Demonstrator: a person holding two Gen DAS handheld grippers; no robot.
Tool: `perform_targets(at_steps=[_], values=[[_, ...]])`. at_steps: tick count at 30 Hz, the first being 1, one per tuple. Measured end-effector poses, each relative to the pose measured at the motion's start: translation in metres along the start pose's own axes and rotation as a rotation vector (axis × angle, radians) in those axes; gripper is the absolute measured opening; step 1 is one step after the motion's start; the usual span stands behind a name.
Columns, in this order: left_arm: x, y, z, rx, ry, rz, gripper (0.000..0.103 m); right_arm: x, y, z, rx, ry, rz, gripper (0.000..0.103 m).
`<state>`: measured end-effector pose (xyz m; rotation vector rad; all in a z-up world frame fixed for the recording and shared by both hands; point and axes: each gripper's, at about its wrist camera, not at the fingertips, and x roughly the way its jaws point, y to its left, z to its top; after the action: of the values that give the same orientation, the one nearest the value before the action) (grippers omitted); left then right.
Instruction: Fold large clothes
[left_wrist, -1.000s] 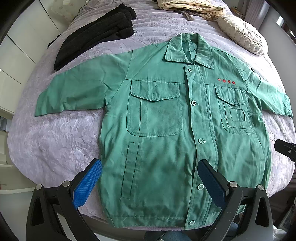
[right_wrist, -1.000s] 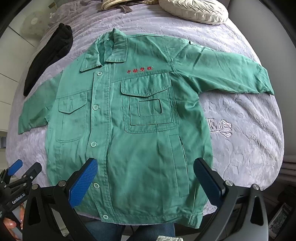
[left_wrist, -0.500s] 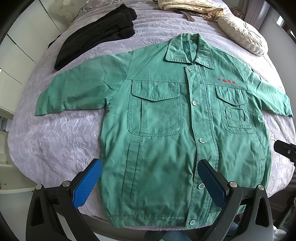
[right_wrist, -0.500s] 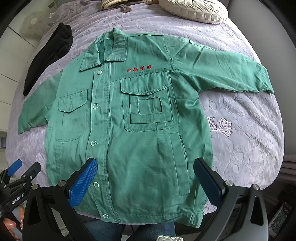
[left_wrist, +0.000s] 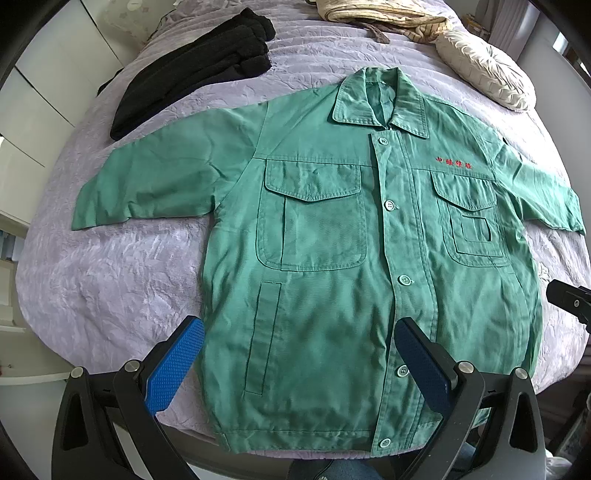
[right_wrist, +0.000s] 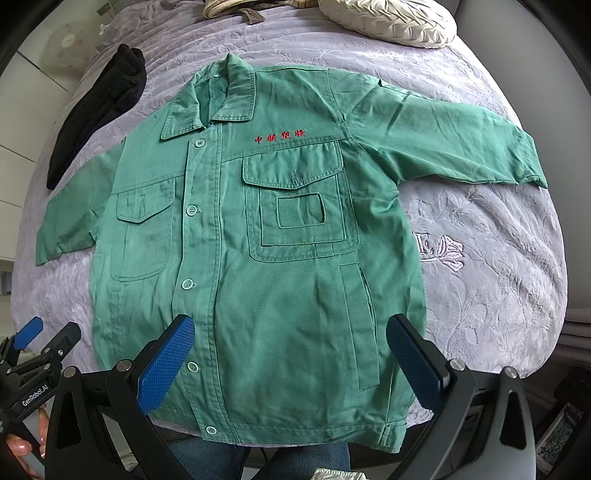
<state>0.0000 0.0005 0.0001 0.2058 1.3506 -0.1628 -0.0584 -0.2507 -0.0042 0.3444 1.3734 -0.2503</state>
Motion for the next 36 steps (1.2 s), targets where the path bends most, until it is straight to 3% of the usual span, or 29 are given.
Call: perform_targets(at_steps=[36], values=[[-0.0001,-0.0003,-0.0005,0.0,0.001,0.002,0.103,0.0009,0.0019,0.0023,-0.001,-0.011,-0.005,0.103]])
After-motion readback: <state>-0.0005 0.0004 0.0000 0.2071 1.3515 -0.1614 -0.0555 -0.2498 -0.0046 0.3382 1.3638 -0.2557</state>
